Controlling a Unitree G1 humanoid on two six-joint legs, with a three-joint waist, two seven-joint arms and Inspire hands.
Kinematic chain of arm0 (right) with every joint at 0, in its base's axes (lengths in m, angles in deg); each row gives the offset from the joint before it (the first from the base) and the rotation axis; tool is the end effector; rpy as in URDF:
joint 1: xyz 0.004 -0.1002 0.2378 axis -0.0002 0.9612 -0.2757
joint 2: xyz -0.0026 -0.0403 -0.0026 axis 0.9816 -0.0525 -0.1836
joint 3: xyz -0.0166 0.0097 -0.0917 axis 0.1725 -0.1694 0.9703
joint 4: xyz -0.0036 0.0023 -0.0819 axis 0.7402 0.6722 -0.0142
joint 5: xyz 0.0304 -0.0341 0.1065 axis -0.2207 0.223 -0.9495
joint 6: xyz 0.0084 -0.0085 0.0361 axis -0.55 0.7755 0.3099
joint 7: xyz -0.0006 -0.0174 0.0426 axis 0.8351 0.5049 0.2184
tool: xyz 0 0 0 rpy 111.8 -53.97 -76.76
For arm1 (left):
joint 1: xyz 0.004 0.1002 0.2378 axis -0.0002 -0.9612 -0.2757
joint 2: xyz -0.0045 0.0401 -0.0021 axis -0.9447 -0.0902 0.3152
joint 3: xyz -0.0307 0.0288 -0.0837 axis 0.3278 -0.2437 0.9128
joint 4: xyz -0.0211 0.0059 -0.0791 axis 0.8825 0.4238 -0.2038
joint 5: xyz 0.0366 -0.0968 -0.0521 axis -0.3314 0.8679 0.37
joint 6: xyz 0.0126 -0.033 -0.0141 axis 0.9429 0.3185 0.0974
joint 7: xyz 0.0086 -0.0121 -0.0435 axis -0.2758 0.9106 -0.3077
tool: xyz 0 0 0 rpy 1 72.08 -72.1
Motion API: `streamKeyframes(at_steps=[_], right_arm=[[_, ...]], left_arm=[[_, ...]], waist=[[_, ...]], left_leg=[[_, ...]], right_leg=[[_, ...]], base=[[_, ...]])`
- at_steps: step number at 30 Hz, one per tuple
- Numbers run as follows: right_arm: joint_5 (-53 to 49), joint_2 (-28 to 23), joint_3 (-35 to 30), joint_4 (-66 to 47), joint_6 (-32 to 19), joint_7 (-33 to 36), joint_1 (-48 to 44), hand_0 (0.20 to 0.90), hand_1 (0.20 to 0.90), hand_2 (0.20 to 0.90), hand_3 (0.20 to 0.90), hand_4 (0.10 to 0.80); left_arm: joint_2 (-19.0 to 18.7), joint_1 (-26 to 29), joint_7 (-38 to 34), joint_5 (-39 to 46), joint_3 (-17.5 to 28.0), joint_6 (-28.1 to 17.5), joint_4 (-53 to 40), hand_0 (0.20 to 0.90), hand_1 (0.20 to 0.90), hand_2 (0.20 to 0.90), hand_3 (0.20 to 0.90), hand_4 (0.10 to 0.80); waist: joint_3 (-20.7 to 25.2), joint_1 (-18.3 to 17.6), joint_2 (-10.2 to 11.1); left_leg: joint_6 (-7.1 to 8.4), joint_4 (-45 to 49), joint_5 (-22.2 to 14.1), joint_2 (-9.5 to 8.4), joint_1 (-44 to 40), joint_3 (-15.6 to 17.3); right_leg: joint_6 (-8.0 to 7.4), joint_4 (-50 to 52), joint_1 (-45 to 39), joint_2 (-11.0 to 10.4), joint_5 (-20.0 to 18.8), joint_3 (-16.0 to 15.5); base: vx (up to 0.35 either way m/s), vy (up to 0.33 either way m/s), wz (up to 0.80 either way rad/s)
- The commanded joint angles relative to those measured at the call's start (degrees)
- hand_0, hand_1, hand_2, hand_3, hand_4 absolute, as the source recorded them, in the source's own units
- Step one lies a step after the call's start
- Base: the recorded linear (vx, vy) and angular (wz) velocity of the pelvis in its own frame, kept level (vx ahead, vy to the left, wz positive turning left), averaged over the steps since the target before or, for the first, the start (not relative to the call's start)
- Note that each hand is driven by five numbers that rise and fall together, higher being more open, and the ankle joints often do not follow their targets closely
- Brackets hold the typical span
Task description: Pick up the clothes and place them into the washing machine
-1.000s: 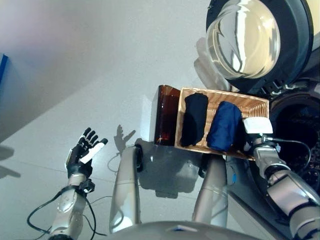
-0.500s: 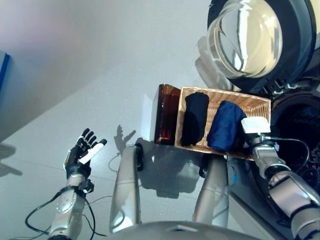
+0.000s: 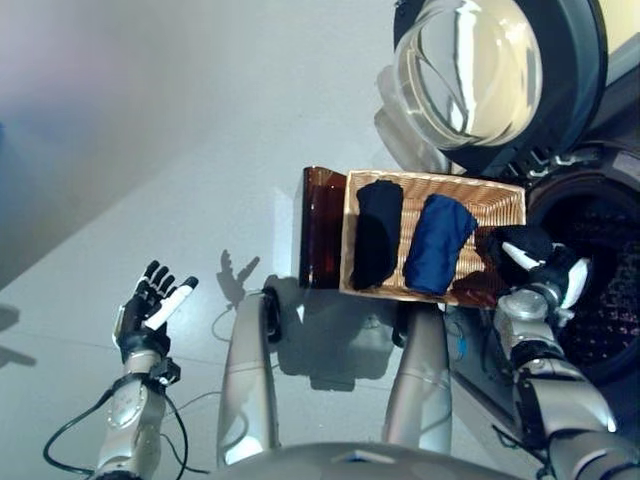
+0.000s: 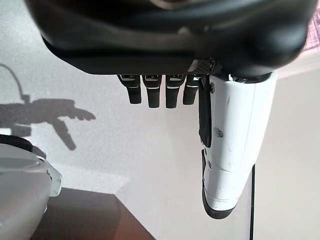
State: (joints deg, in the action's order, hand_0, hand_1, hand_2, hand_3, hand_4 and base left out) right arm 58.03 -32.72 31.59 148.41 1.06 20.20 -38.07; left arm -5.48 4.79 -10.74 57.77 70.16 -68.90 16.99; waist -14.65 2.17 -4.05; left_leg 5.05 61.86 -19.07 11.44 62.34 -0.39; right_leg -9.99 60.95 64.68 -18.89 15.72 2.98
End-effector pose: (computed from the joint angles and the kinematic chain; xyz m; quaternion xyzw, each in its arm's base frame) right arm 0.2580 -0.2878 0.0107 0.0439 0.1287 -0.5151 0.8463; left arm 0.1403 0.2527 -0.0178 -0.1258 0.0913 0.2025 0.9669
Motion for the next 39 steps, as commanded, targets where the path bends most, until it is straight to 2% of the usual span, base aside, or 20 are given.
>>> streamKeyframes(at_steps=[1,2,6,7,8,11,16,20,21,24,25,26,29,39], right_arm=[[-12.5,-1.7,-3.4,1.4,-9.6,-1.0,-3.1,0.2,0.2,0.2,0.2,0.3],[-19.2,-0.9,-6.4,1.9,-12.4,-1.9,-3.9,0.2,0.2,0.2,0.2,0.3],[-38.3,2.0,-14.5,2.9,-18.1,-6.5,-6.3,0.2,0.2,0.2,0.2,0.3],[-39.1,2.0,-14.6,3.3,-18.3,-7.2,-6.3,0.2,0.2,0.2,0.2,0.3],[-48.5,3.2,-18.4,3.2,-20.2,-9.8,-7.7,0.2,0.2,0.2,0.2,0.3],[-56.5,2.0,-22.0,3.6,-22.4,-11.7,-10.1,0.2,0.2,0.2,0.2,0.3],[-59.9,-2.6,-23.8,4.4,-24.6,-11.1,-14.1,0.2,0.2,0.2,0.2,0.3],[-59.2,-10.7,-23.8,4.5,-27.1,-7.8,-18.0,0.2,0.2,0.2,0.2,0.3],[-58.9,-11.1,-23.7,4.7,-27.1,-7.3,-18.2,0.2,0.2,0.2,0.2,0.3],[-55.9,-17.4,-21.8,5.2,-26.5,-5.0,-19.7,0.2,0.2,0.2,0.2,0.3],[-55.5,-18.9,-21.5,5.2,-26.5,-4.7,-19.9,0.2,0.2,0.2,0.2,0.3],[-55.3,-19.9,-21.2,5.1,-26.7,-4.6,-20.1,0.2,0.2,0.2,0.2,0.3],[-54.9,-22.3,-21.1,4.1,-28.2,-3.7,-20.4,0.2,0.2,0.2,0.2,0.3],[-53.8,-21.0,-23.0,3.9,-32.3,0.8,-17.8,0.2,0.2,0.2,0.2,0.3]], left_arm=[[-1.6,-1.8,-1.1,1.0,3.2,-4.0,-2.7,0.9,0.9,0.9,0.9,0.8],[-1.6,-1.9,-1.2,1.2,2.9,-3.8,-2.7,0.9,0.9,0.9,0.9,0.8],[-0.9,-1.4,-1.5,2.9,1.4,-2.9,-2.4,0.9,0.9,0.9,0.9,0.8],[-1.1,-1.3,-1.5,3.0,1.4,-2.9,-2.3,0.9,0.9,0.9,0.9,0.8],[-0.8,-1.2,-1.4,3.8,0.4,-1.9,-2.2,0.9,0.9,0.9,0.9,0.8],[-1.0,-1.4,-0.6,5.6,-0.9,-0.7,-2.1,0.9,0.9,0.9,0.9,0.8],[-1.6,-1.4,0.0,6.9,-2.3,-0.1,-2.3,0.9,0.9,0.9,0.9,0.8],[-3.2,-2.1,0.5,7.0,-3.4,0.1,-3.0,0.9,0.9,0.9,0.9,0.8],[-3.1,-2.0,0.5,7.0,-3.5,0.1,-3.1,0.9,0.9,0.9,0.9,0.8],[-4.2,-2.2,0.7,6.7,-3.6,-0.2,-3.3,0.9,0.9,0.9,0.9,0.8],[-4.3,-2.3,0.6,6.6,-3.6,-0.2,-3.2,0.9,0.9,0.9,0.9,0.8],[-4.2,-2.4,0.6,6.6,-3.7,-0.2,-3.1,0.9,0.9,0.9,0.9,0.8],[-4.1,-2.8,0.5,6.9,-3.6,-0.4,-3.3,0.9,0.9,0.9,0.9,0.8],[-3.2,-2.5,-1.0,7.6,-3.4,-1.0,-2.6,0.9,0.9,0.9,0.9,0.8]], waist=[[0.9,0.3,-1.0],[1.0,0.3,-1.1],[1.2,0.2,-1.6],[1.1,0.3,-1.5],[1.3,0.3,-1.9],[1.5,0.4,-2.3],[2.0,0.8,-2.9],[2.5,1.1,-3.1],[2.5,1.2,-3.3],[2.8,1.2,-3.2],[2.5,1.0,-3.2],[2.9,1.0,-3.2],[3.0,0.6,-3.1],[3.0,-0.3,-3.1]], left_leg=[[4.11,-6.6,4.5,2.26,-2.3,-3.3],[4.12,-6.6,4.4,2.26,-2.3,-3.2],[4.21,-7.0,4.2,2.14,-2.8,-3.0],[4.21,-7.0,4.2,2.13,-2.8,-3.0],[4.25,-7.0,4.1,2.07,-2.9,-3.0],[4.35,-7.2,4.2,1.95,-3.1,-2.9],[4.44,-7.4,4.2,1.9,-3.3,-2.7],[4.67,-7.8,4.6,1.84,-3.6,-2.8],[4.69,-7.8,4.6,1.84,-3.6,-2.8],[4.67,-7.4,4.4,1.88,-3.6,-3.0],[4.6,-7.9,6.0,1.63,-3.1,-3.3],[4.68,-7.6,4.7,1.98,-3.5,-3.0],[4.66,-7.9,5.0,2.03,-3.4,-2.9],[4.7,-7.3,4.3,2.2,-3.0,-3.0]], right_leg=[[0.37,-4.6,-2.5,-1.0,-2.9,2.5],[0.33,-4.6,-2.6,-1.0,-2.8,2.5],[0.2,-4.8,-3.0,-1.1,-2.4,2.4],[0.2,-4.8,-3.0,-1.1,-2.4,2.4],[0.16,-4.8,-3.1,-1.0,-2.2,2.5],[0.07,-4.8,-3.2,-1.2,-2.0,2.8],[-0.12,-4.6,-3.3,-1.5,-2.0,2.9],[-0.33,-4.7,-3.5,-1.6,-1.9,3.0],[-0.32,-4.7,-3.5,-1.6,-1.9,3.0],[-0.42,-4.4,-3.6,-1.7,-1.7,3.0],[-0.29,-5.1,-3.1,-1.5,-3.2,3.2],[-0.49,-4.4,-3.3,-1.7,-1.9,2.9],[-0.5,-4.7,-3.2,-1.6,-2.4,2.9],[-0.32,-4.3,-2.9,-1.3,-1.8,3.1]], base=[[0.0,0.0,0.0],[0.0,0.0,0.0],[0.0,0.0,0.0],[0.0,0.0,0.0],[0.0,0.0,0.0],[0.0,0.0,0.0],[0.0,0.0,0.0],[0.0,0.0,0.0],[0.0,0.0,0.0],[-0.03,0.004,0.0],[0.0,0.0,0.0],[0.0,0.0,0.0],[0.036,-0.002,0.0],[0.007,0.0,-0.01]])
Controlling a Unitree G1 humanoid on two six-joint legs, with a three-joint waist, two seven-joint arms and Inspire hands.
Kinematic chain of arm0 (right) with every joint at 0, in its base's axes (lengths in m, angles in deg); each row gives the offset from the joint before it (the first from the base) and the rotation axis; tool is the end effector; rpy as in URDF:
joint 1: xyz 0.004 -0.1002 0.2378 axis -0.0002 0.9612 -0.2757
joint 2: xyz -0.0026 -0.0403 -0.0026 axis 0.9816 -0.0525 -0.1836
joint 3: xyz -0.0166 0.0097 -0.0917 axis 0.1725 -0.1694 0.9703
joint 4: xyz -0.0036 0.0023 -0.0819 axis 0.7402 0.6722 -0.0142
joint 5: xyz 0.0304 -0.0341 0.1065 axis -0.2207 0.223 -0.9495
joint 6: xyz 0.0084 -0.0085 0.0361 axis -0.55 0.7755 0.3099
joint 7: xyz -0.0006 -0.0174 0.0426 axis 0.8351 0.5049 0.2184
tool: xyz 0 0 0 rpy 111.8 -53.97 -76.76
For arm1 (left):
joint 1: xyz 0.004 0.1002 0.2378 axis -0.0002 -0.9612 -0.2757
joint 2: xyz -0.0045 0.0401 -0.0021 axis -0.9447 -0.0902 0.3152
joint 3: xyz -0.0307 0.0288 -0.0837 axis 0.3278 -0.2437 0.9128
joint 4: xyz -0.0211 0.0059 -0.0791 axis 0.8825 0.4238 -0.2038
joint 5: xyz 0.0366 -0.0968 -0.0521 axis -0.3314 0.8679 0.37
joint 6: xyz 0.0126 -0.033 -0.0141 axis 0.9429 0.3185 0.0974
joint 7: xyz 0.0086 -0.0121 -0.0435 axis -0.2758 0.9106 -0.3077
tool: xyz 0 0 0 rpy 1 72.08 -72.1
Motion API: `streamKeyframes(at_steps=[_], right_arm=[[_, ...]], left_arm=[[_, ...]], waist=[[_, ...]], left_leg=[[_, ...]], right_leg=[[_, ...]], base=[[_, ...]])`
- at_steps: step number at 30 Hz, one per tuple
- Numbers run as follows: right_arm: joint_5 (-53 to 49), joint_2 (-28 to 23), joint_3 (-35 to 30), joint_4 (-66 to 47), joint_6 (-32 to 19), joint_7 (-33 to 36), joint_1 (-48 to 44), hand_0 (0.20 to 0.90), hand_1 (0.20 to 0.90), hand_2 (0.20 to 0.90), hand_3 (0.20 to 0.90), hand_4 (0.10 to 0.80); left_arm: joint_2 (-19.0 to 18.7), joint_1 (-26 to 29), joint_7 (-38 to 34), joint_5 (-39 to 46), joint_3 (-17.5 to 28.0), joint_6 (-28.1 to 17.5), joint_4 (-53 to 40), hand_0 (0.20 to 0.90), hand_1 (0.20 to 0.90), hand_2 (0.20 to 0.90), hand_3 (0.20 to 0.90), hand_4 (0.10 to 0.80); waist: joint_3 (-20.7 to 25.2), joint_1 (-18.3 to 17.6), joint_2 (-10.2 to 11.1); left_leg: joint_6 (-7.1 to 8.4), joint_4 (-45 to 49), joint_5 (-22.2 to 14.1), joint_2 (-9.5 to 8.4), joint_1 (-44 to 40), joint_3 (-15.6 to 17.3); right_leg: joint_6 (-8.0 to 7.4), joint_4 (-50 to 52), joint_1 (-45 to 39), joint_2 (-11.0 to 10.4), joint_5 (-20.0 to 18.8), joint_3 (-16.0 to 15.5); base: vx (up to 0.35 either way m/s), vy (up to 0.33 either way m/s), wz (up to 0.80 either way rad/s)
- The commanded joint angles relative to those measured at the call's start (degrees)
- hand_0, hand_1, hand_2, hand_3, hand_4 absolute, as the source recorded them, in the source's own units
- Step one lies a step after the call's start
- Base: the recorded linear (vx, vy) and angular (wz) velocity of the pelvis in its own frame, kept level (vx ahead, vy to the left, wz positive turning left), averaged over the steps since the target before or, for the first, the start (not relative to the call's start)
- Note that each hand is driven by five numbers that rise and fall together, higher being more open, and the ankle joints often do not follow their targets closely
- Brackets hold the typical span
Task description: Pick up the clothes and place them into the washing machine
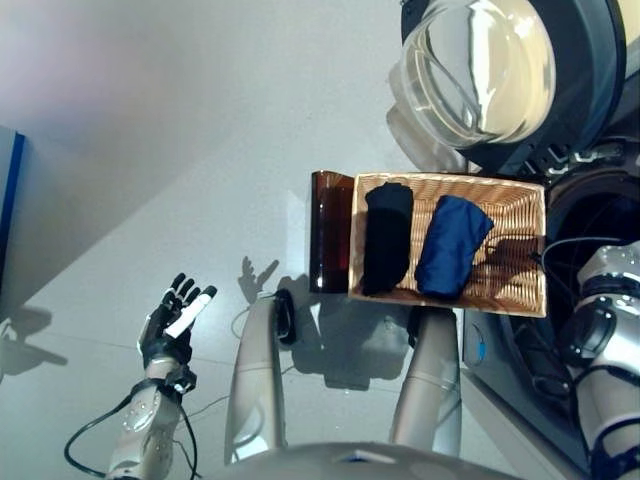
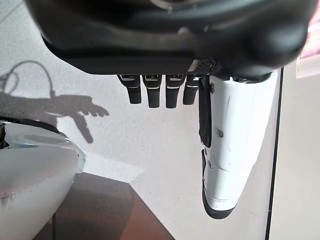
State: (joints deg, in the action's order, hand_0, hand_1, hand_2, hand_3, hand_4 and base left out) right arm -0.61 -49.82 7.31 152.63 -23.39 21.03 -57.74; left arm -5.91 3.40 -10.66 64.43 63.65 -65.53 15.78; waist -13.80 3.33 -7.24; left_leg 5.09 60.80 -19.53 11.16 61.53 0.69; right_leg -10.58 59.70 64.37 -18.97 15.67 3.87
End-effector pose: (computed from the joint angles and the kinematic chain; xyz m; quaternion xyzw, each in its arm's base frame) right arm 0.2556 -0.3933 0.1446 0.6101 -0.2354 -0.6460 0.3937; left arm 0.1343 0.2327 -0.0281 -0.1820 0.1480 0.1707 0.9570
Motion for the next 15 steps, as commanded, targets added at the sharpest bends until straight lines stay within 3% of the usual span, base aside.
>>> streamKeyframes(at_steps=[1,7,8,15], right_arm=[[5.0,-3.8,1.2,-0.6,-8.0,0.1,1.9,0.2,0.2,0.2,0.2,0.3],[5.3,-2.7,0.7,0.2,-8.1,1.6,2.3,0.2,0.2,0.2,0.2,0.3],[5.1,-2.3,1.0,0.1,-7.9,1.2,2.2,0.9,0.9,0.9,0.9,0.8],[3.5,-1.9,1.9,0.9,-6.8,-0.7,2.0,0.9,0.9,0.9,0.9,0.8]], left_arm=[[-2.8,-1.1,-1.1,0.9,3.2,-4.4,-1.4,0.9,0.9,0.9,0.9,0.8],[-2.6,-1.4,-1.0,1.4,3.1,-4.8,-1.5,0.9,0.9,0.9,0.9,0.8],[-2.8,-1.4,-1.1,1.3,3.1,-4.9,-1.8,0.9,0.9,0.9,0.9,0.8],[-3.3,-1.2,-0.8,1.6,3.2,-5.0,-1.8,0.9,0.9,0.9,0.9,0.8]], waist=[[2.1,-1.4,0.1],[2.4,-1.2,-0.2],[2.4,-1.2,-0.3],[2.2,-1.1,-0.1]], left_leg=[[4.67,-6.1,4.7,2.49,-2.1,-4.1],[4.5,-6.0,4.5,2.36,-2.0,-4.0],[4.45,-6.0,4.5,2.38,-1.9,-3.9],[4.37,-5.8,4.3,2.28,-2.0,-3.8]], right_leg=[[0.26,-3.0,-2.6,-1.2,-1.7,2.2],[0.19,-3.1,-2.4,-1.2,-1.7,2.2],[0.17,-3.1,-2.5,-1.2,-1.7,2.1],[0.17,-3.3,-2.8,-1.2,-1.8,2.1]], base=[[0.034,0.01,-0.03],[0.006,0.002,0.0],[0.0,0.0,0.0],[0.005,0.0,0.0]])
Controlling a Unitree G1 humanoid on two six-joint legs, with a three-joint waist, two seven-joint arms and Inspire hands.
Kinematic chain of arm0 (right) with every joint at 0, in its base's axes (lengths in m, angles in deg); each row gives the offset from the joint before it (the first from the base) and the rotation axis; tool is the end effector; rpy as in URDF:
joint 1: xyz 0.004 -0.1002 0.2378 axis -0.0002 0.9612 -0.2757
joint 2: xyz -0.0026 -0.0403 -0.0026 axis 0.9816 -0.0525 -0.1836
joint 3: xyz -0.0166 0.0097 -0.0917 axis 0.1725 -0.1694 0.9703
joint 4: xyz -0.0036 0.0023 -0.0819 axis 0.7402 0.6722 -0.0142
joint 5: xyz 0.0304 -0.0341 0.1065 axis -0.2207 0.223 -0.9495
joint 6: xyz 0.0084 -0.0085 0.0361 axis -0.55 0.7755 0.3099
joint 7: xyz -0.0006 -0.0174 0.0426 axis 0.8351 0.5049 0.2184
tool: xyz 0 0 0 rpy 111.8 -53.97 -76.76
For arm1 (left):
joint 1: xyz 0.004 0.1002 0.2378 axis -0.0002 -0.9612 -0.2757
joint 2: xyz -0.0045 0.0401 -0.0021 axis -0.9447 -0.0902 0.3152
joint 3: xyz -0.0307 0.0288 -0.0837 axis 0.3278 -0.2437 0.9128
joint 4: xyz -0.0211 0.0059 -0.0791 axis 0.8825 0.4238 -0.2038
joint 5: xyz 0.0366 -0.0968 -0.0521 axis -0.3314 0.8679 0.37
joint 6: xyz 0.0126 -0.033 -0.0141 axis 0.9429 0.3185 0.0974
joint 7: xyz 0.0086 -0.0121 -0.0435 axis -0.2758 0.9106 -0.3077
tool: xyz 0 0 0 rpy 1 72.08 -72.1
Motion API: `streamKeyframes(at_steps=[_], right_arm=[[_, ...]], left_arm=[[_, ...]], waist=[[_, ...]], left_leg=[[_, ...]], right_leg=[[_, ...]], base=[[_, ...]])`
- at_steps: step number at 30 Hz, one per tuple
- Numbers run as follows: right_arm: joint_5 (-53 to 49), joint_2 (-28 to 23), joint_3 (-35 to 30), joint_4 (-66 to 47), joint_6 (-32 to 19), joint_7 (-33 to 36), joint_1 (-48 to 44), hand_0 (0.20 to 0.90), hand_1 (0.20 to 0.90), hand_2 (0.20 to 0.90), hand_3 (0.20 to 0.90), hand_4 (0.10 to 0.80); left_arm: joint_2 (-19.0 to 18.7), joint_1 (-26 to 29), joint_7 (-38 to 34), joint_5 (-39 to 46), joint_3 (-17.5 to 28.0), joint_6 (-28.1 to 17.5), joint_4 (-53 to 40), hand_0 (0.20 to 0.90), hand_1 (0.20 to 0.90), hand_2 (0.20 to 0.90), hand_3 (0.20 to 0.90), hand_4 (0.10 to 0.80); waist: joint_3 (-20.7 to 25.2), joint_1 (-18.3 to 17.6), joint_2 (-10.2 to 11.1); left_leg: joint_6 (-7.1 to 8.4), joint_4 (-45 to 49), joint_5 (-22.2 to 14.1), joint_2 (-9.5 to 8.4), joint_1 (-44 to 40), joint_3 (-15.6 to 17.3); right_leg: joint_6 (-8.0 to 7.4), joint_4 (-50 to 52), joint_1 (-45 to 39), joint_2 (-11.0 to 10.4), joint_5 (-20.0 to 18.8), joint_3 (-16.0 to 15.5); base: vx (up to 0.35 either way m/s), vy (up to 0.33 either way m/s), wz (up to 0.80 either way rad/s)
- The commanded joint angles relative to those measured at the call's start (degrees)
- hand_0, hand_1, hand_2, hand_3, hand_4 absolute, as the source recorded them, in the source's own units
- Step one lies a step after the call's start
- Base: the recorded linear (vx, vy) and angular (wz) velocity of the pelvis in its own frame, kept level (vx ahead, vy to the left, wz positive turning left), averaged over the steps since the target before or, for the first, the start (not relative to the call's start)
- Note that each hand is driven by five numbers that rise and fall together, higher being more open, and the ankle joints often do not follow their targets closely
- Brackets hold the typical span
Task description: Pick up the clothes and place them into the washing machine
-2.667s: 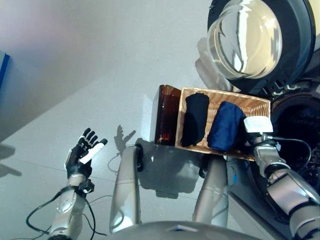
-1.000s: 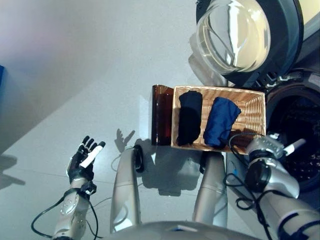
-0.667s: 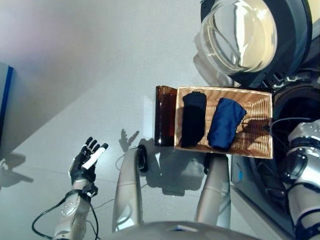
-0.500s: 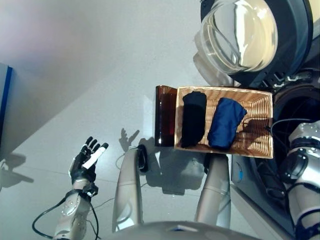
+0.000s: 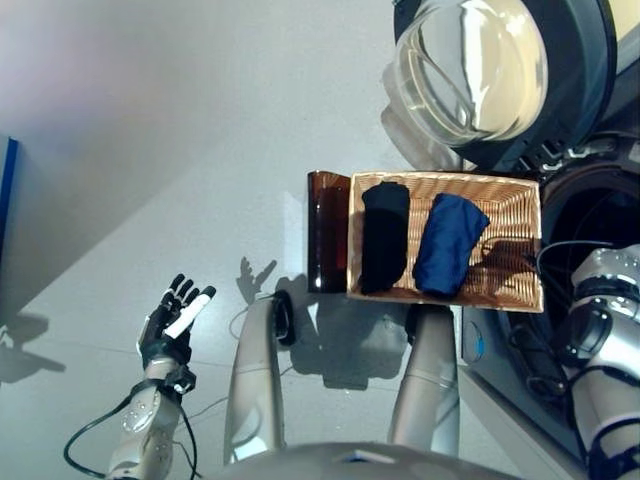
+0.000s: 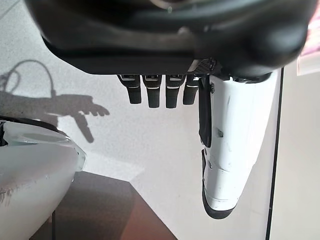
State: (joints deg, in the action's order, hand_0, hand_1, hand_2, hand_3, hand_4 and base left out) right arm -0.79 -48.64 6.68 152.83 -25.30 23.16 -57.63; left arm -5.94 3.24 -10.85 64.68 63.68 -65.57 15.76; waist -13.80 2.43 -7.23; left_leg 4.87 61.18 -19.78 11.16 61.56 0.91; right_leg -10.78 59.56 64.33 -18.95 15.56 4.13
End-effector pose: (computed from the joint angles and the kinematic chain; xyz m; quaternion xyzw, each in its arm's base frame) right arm 0.2562 -0.3894 0.1387 0.6154 -0.2245 -0.6605 0.3670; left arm 0.1336 0.2331 -0.0283 -0.1833 0.1488 0.1739 0.9561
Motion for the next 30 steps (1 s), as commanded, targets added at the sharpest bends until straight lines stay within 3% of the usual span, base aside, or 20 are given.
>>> streamKeyframes(at_steps=[1,2,4,5,7,8,9,10,11,12,13,14,18,25,30], right_arm=[[3.6,-3.1,2.6,0.8,-4.7,-3.0,1.9,0.9,0.9,0.9,0.9,0.8],[4.2,-3.1,3.5,1.2,-3.0,-3.6,2.1,0.9,0.9,0.9,0.9,0.8],[4.4,-3.2,4.5,2.2,-0.9,-5.0,2.4,0.9,0.9,0.9,0.9,0.8],[6.0,-3.9,6.2,4.3,2.4,-5.7,2.8,0.9,0.9,0.9,0.9,0.8],[7.4,-5.0,8.1,6.4,5.5,-6.5,2.5,0.9,0.9,0.9,0.9,0.8],[8.7,-6.1,9.7,8.1,7.8,-7.1,2.0,0.9,0.9,0.9,0.9,0.8],[8.7,-6.3,10.5,8.7,8.5,-7.4,1.5,0.9,0.9,0.9,0.9,0.8],[9.2,-6.5,11.2,9.4,9.4,-7.8,1.3,0.9,0.9,0.9,0.9,0.8],[9.2,-6.6,11.3,9.6,9.5,-7.9,1.2,0.9,0.9,0.9,0.9,0.8],[11.1,-6.0,13.2,9.4,10.9,-8.7,0.8,0.9,0.9,0.9,0.9,0.8],[11.2,-6.0,13.3,9.3,10.9,-8.5,0.7,0.9,0.9,0.9,0.9,0.8],[14.5,-3.6,16.5,7.1,11.7,-9.7,0.9,0.9,0.9,0.9,0.9,0.8],[14.5,1.9,17.9,4.5,11.1,-12.6,2.2,0.9,0.9,0.9,0.9,0.8],[25.6,6.5,22.2,5.7,16.2,-12.8,6.3,0.9,0.9,0.9,0.9,0.8],[25.8,11.7,22.2,2.2,14.7,-14.2,9.7,0.9,0.9,0.9,0.9,0.8]], left_arm=[[-3.2,-1.1,-0.5,1.3,3.2,-5.0,-1.8,0.9,0.9,0.9,0.9,0.8],[-3.3,-1.1,-0.4,1.2,3.2,-5.0,-1.8,0.9,0.9,0.9,0.9,0.8],[-3.1,-1.0,0.0,1.2,3.2,-5.1,-1.6,0.9,0.9,0.9,0.9,0.8],[-3.3,-1.1,0.2,1.1,3.3,-5.2,-1.6,0.9,0.9,0.9,0.9,0.8],[-3.6,-1.1,0.6,0.9,3.5,-5.3,-1.6,0.9,0.9,0.9,0.9,0.8],[-3.9,-1.0,0.8,0.7,3.5,-5.2,-1.4,0.9,0.9,0.9,0.9,0.8],[-3.9,-1.0,1.0,0.8,3.5,-5.3,-1.4,0.9,0.9,0.9,0.9,0.8],[-3.9,-1.0,1.2,0.9,3.6,-5.2,-1.5,0.9,0.9,0.9,0.9,0.8],[-3.9,-0.9,1.2,0.9,3.7,-5.2,-1.4,0.9,0.9,0.9,0.9,0.8],[-4.0,-0.9,1.4,1.2,3.9,-5.2,-1.5,0.9,0.9,0.9,0.9,0.8],[-4.0,-0.8,1.4,1.2,4.0,-5.2,-1.5,0.9,0.9,0.9,0.9,0.8],[-3.7,-0.5,1.5,1.4,4.2,-5.6,-0.8,0.9,0.9,0.9,0.9,0.8],[-3.3,0.5,1.8,1.4,4.0,-6.2,-0.3,0.9,0.9,0.9,0.9,0.8],[-3.3,2.6,2.8,-0.3,5.3,-7.0,2.0,0.9,0.9,0.9,0.9,0.8],[-2.4,3.6,2.9,-1.8,5.7,-7.2,3.6,0.9,0.9,0.9,0.9,0.8]], waist=[[2.2,-0.2,-0.2],[1.8,0.0,0.0],[2.0,0.1,0.1],[1.5,0.3,0.3],[1.7,0.5,0.5],[1.4,0.8,0.7],[1.6,1.0,0.8],[1.1,1.0,0.8],[1.4,1.0,0.7],[0.8,1.4,1.0],[1.1,1.4,1.0],[0.3,1.6,1.2],[-0.5,1.4,1.9],[-0.3,1.2,3.3],[-0.5,0.8,4.5]], left_leg=[[4.6,-6.2,4.6,2.27,-2.1,-4.0],[4.45,-6.7,6.1,1.96,-1.6,-4.2],[4.49,-6.5,4.8,2.29,-2.3,-3.9],[4.38,-7.2,6.5,1.99,-2.0,-4.1],[4.46,-7.3,5.2,2.32,-2.9,-3.9],[4.33,-8.2,7.1,1.92,-2.6,-4.1],[4.43,-8.3,5.7,2.19,-3.3,-3.9],[4.28,-9.2,7.6,1.82,-3.1,-4.1],[4.37,-9.0,6.1,2.1,-3.7,-3.9],[4.26,-10.4,8.2,1.65,-3.5,-3.9],[4.32,-10.4,7.0,1.89,-4.1,-3.7],[4.02,-12.6,9.2,1.35,-4.6,-3.5],[3.69,-17.1,10.9,0.74,-7.6,-2.9],[3.72,-26.4,14.6,-0.86,-14.4,-2.4],[3.81,-32.3,16.9,-1.37,-19.3,-2.5]], right_leg=[[0.37,-3.1,-2.8,-1.3,-1.6,1.8],[0.52,-3.9,-2.5,-1.1,-3.2,2.0],[0.36,-3.5,-3.1,-1.2,-1.9,1.9],[0.47,-4.5,-3.0,-1.1,-3.7,1.9],[0.2,-4.3,-3.9,-1.3,-2.5,1.5],[0.32,-5.5,-3.8,-1.3,-4.3,1.4],[0.11,-5.4,-4.6,-1.5,-3.1,1.1],[0.29,-6.6,-4.6,-1.4,-4.9,1.1],[0.13,-6.2,-5.2,-1.5,-3.5,0.8],[0.34,-8.1,-5.4,-1.4,-5.6,0.8],[0.19,-7.8,-6.0,-1.5,-4.4,0.6],[0.33,-10.4,-6.8,-1.3,-7.0,0.5],[0.4,-14.9,-10.1,-1.3,-9.0,-0.2],[-0.34,-24.8,-18.4,-1.6,-13.1,-3.2],[-1.1,-31.6,-24.1,-1.6,-16.0,-5.3]], base=[[-0.099,0.016,0.0],[0.0,0.0,0.0],[0.0,0.0,0.0],[0.0,0.0,0.0],[0.0,0.0,0.0],[0.0,0.0,0.0],[-0.097,0.005,0.03],[0.102,-0.013,0.04],[-0.098,0.009,0.03],[0.092,-0.008,0.0],[-0.105,0.012,0.02],[0.0,0.0,0.0],[-0.014,0.008,0.02],[0.063,-0.007,0.03],[0.068,-0.018,0.03]])
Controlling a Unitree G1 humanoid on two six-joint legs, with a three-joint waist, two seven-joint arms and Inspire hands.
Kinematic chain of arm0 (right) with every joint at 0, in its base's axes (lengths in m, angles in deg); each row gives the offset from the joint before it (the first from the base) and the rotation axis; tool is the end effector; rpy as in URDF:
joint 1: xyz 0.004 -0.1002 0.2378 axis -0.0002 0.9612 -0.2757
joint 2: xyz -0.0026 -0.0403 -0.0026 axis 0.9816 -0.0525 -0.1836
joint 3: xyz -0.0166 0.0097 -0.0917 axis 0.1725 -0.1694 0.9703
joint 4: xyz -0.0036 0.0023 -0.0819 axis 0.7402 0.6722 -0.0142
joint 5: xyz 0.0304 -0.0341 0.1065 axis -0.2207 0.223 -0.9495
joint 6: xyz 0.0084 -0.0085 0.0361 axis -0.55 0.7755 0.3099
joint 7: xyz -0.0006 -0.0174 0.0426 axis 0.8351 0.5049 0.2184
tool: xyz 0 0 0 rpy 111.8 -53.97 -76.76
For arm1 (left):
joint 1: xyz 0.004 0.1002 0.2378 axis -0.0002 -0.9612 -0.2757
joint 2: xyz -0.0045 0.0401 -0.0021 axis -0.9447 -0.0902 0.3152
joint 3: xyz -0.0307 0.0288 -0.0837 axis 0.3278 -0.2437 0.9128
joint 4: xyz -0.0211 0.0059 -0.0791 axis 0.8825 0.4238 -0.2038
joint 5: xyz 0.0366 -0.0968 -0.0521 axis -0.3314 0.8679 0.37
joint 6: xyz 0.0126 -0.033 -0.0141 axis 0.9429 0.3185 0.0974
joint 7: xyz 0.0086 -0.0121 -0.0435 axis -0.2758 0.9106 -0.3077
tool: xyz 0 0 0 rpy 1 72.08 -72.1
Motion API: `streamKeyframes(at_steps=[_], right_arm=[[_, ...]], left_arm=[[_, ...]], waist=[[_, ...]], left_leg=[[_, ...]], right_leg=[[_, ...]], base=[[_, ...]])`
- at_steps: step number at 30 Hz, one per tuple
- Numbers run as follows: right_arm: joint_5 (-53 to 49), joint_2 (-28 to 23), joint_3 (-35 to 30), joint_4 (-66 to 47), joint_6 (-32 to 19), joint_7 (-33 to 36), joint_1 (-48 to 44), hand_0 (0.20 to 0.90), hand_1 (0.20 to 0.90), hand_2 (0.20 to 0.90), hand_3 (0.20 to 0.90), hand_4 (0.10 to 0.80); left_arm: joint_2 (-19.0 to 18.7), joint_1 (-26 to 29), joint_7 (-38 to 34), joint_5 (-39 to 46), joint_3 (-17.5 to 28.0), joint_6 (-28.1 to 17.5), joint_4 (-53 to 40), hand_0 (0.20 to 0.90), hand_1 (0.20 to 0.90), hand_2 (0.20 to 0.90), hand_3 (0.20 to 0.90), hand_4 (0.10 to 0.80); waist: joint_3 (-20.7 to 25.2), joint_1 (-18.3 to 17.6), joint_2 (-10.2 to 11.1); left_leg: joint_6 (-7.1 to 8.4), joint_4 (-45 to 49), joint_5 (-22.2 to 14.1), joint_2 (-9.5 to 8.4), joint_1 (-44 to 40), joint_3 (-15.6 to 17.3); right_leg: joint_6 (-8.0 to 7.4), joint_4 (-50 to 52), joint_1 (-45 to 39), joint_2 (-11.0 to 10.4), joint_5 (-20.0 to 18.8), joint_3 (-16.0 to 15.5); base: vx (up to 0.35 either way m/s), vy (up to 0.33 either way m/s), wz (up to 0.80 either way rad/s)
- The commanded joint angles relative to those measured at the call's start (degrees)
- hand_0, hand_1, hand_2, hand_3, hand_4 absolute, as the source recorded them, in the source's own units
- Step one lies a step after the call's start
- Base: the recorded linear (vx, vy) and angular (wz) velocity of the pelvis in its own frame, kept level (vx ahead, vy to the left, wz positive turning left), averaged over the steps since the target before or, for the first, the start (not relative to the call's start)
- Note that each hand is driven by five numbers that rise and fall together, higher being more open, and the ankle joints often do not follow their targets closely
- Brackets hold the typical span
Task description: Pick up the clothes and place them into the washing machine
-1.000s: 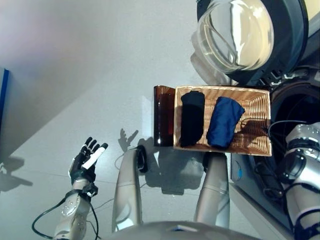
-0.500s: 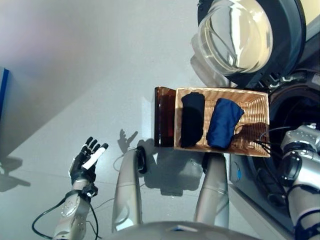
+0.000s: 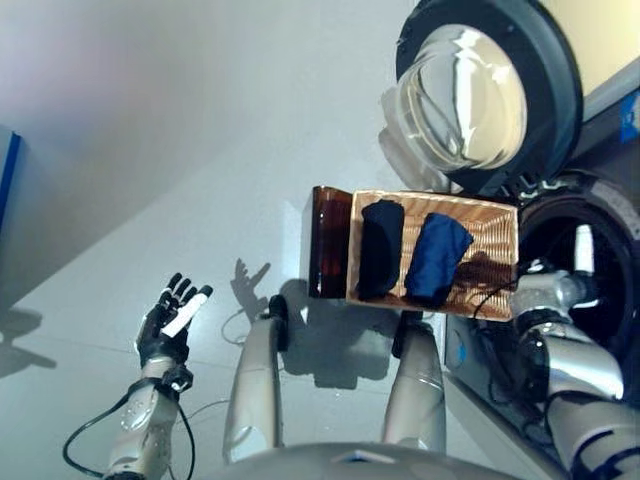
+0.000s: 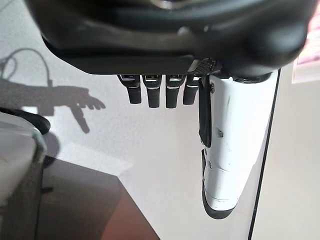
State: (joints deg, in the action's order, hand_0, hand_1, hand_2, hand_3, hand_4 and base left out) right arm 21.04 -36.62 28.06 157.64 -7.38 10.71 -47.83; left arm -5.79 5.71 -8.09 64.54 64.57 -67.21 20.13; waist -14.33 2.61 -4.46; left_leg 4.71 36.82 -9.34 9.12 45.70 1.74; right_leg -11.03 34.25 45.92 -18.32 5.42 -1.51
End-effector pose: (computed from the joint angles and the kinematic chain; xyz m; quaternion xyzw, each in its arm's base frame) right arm 0.2730 -0.3135 0.0419 0.3575 0.0266 -0.5663 0.7422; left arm 0.1384 0.2394 -0.0323 -0.1793 0.1390 0.1693 0.9591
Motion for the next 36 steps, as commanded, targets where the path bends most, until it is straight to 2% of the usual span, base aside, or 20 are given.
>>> streamKeyframes(at_steps=[1,3,11,15,18,23,29,30,31,36], right_arm=[[4.9,0.3,1.1,-3.3,-3.3,-1.5,0.4,0.9,0.9,0.9,0.9,0.8],[10.2,2.0,3.0,-4.5,-2.6,-0.7,2.6,0.9,0.9,0.9,0.9,0.8],[19.3,7.3,7.1,-9.9,-1.8,0.9,8.6,0.9,0.9,0.9,0.9,0.8],[27.1,7.7,10.1,-10.0,0.9,2.4,10.4,0.9,0.9,0.9,0.9,0.8],[34.7,6.5,12.8,-8.4,4.5,3.5,10.2,0.9,0.9,0.9,0.9,0.8],[40.4,1.9,14.4,1.4,9.7,3.8,5.0,0.9,0.9,0.9,0.9,0.8],[44.4,2.5,18.0,3.5,11.6,2.0,2.7,0.9,0.9,0.9,0.9,0.8],[47.2,3.0,19.5,5.1,13.1,2.4,1.3,0.9,0.9,0.9,0.9,0.8],[47.2,3.0,19.5,5.1,13.1,2.4,1.2,0.9,0.9,0.9,0.9,0.8],[47.6,3.4,19.6,6.7,14.4,2.3,-1.8,0.9,0.9,0.9,0.9,0.8]], left_arm=[[-2.3,1.2,0.1,-1.9,5.0,-5.6,-0.5,0.9,0.9,0.9,0.9,0.8],[-1.8,1.7,-0.3,-3.0,5.3,-6.1,1.2,0.9,0.9,0.9,0.9,0.8],[-0.2,3.1,-0.9,-5.9,5.6,-6.9,4.2,0.9,0.9,0.9,0.9,0.8],[0.2,3.3,-1.1,-6.9,5.8,-7.1,4.7,0.9,0.9,0.9,0.9,0.8],[0.0,3.2,-1.0,-7.7,5.7,-6.9,4.4,0.9,0.9,0.9,0.9,0.8],[-1.2,2.9,0.3,-8.4,4.5,-6.3,4.2,0.9,0.9,0.9,0.9,0.8],[-1.7,2.8,1.2,-8.5,3.8,-5.6,3.3,0.9,0.9,0.9,0.9,0.8],[-1.9,3.2,1.5,-8.7,3.3,-5.2,3.0,0.9,0.9,0.9,0.9,0.8],[-1.9,3.3,1.5,-8.7,3.3,-5.2,3.0,0.9,0.9,0.9,0.9,0.8],[-2.6,3.0,1.7,-8.6,2.8,-4.9,-0.7,0.9,0.9,0.9,0.9,0.8]], waist=[[0.0,0.5,1.9],[0.2,0.3,2.4],[0.1,-0.8,3.8],[0.3,-0.9,4.2],[0.2,-0.5,4.4],[0.0,1.4,4.1],[0.0,2.1,4.6],[-0.6,2.3,4.5],[-0.5,2.3,4.5],[-2.5,3.0,3.1]], left_leg=[[4.01,-8.6,6.8,0.6,-4.0,-3.3],[4.27,-11.6,7.7,0.63,-6.2,-3.2],[4.5,-20.9,11.9,0.7,-12.8,-2.4],[4.62,-22.0,12.3,0.7,-14.4,-2.6],[4.61,-21.0,12.0,0.59,-14.4,-2.8],[4.67,-19.6,11.0,0.52,-14.7,-3.3],[4.48,-18.7,11.1,0.48,-14.4,-3.4],[4.22,-16.3,9.9,0.38,-13.1,-3.9],[4.17,-16.6,10.3,0.25,-12.9,-3.9],[3.33,-7.2,6.4,-0.3,-8.5,-4.8]], right_leg=[[-0.99,-7.3,-6.5,-2.4,-6.5,0.0],[-1.25,-10.7,-9.3,-2.4,-7.9,-0.8],[-1.87,-21.0,-16.0,-2.6,-13.2,-2.8],[-2.07,-22.8,-18.3,-3.1,-14.1,-3.2],[-2.14,-22.4,-19.0,-3.4,-14.0,-3.2],[-2.27,-22.5,-20.8,-3.6,-13.3,-4.0],[-2.32,-22.4,-20.3,-3.6,-13.6,-3.6],[-2.21,-20.6,-19.6,-3.5,-12.7,-3.2],[-2.21,-20.8,-19.4,-3.6,-13.0,-3.2],[-1.47,-12.3,-14.6,-3.3,-9.3,-1.0]], base=[[0.09,-0.014,-0.02],[0.071,-0.007,-0.03],[0.028,-0.008,0.0],[0.008,-0.004,0.0],[0.0,0.0,0.0],[0.004,-0.008,0.06],[-0.014,0.002,0.01],[-0.049,-0.008,-0.01],[-0.053,-0.002,0.01],[-0.077,0.044,0.06]])
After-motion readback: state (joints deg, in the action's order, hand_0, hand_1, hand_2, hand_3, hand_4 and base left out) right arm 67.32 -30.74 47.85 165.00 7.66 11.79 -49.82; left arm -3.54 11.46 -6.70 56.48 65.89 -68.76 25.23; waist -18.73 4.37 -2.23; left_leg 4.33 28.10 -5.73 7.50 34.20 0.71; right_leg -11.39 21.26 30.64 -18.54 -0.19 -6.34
